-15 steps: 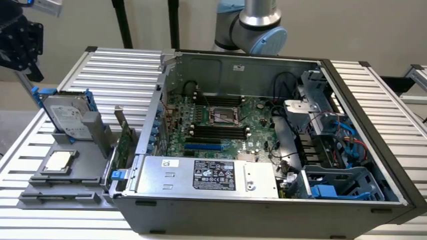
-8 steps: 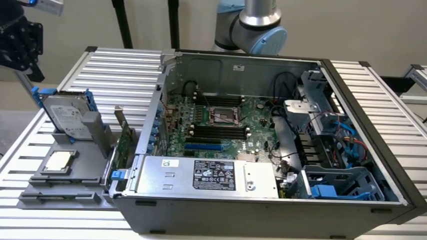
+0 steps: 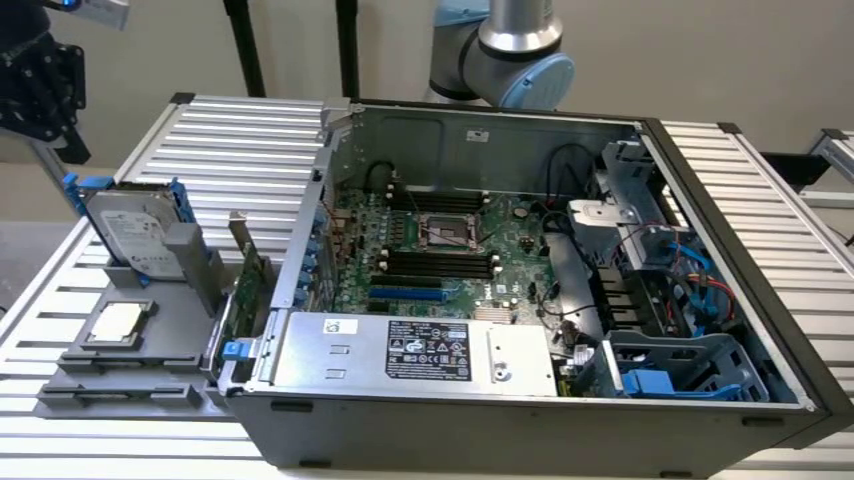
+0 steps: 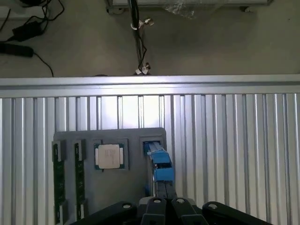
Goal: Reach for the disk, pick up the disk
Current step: 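Pick up the disk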
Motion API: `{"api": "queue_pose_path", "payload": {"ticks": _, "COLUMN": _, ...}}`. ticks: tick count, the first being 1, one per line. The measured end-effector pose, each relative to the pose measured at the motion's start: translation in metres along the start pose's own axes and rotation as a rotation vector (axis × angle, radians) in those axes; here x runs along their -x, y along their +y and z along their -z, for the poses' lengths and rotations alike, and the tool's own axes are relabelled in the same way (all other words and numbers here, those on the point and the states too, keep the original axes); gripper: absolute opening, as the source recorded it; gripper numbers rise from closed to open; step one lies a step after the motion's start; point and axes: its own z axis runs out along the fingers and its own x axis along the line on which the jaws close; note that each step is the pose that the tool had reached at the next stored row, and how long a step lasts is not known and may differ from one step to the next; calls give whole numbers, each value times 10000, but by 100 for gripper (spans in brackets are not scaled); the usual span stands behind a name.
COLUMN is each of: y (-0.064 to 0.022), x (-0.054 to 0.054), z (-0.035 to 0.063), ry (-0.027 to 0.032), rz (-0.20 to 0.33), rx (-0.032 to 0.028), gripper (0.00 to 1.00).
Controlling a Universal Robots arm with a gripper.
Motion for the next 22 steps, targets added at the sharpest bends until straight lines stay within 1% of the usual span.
{"api": "queue_pose_path", "payload": {"ticks": 2, "y": -4, "x": 2, "z": -1, "ry": 0, "rz": 76, "rx": -27, "gripper": 11}}
{"api": "queue_pose_path", "payload": {"ticks": 3, "y": -5, "x": 3, "z": -2, "ry": 0, "rz": 110, "rx": -57, "gripper": 11}}
{"api": "queue_pose_path", "payload": {"ticks": 5, "y": -6, "x": 9, "z": -4, "ry": 0, "rz": 191, "rx": -143, "gripper": 11}}
{"api": "queue_pose_path", "payload": {"ticks": 6, "y": -7, "x": 10, "z": -6, "ry": 0, "rz": 218, "rx": -166, "gripper": 11}}
{"api": "queue_pose_path", "payload": {"ticks": 7, "y": -7, "x": 10, "z": -7, "ry": 0, "rz": 242, "rx": -174, "gripper": 11}}
{"api": "queue_pose_path", "payload": {"ticks": 9, "y": -6, "x": 10, "z": -9, "ry": 1, "rz": 274, "rx": -174, "gripper": 11}}
{"api": "queue_pose_path", "payload": {"ticks": 10, "y": -5, "x": 10, "z": -10, "ry": 1, "rz": 282, "rx": -173, "gripper": 12}}
{"api": "queue_pose_path", "payload": {"ticks": 11, "y": -6, "x": 10, "z": -10, "ry": 1, "rz": 284, "rx": -174, "gripper": 18}}
{"api": "queue_pose_path", "payload": {"ticks": 12, "y": -6, "x": 10, "z": -11, "ry": 1, "rz": 285, "rx": -174, "gripper": 18}}
{"api": "queue_pose_path", "payload": {"ticks": 13, "y": -6, "x": 10, "z": -11, "ry": 1, "rz": 286, "rx": -173, "gripper": 24}}
{"api": "queue_pose_path", "payload": {"ticks": 14, "y": -6, "x": 10, "z": -15, "ry": 0, "rz": 287, "rx": -175, "gripper": 24}}
{"api": "queue_pose_path", "payload": {"ticks": 18, "y": -7, "x": 9, "z": -48, "ry": 1, "rz": 296, "rx": -174, "gripper": 48}}
{"api": "queue_pose_path", "payload": {"ticks": 20, "y": -8, "x": 8, "z": -75, "ry": 0, "rz": 306, "rx": -175, "gripper": 48}}
{"api": "queue_pose_path", "payload": {"ticks": 21, "y": -8, "x": 8, "z": -92, "ry": 2, "rz": 313, "rx": -174, "gripper": 54}}
{"api": "queue_pose_path", "payload": {"ticks": 22, "y": -8, "x": 7, "z": -110, "ry": 2, "rz": 322, "rx": -172, "gripper": 54}}
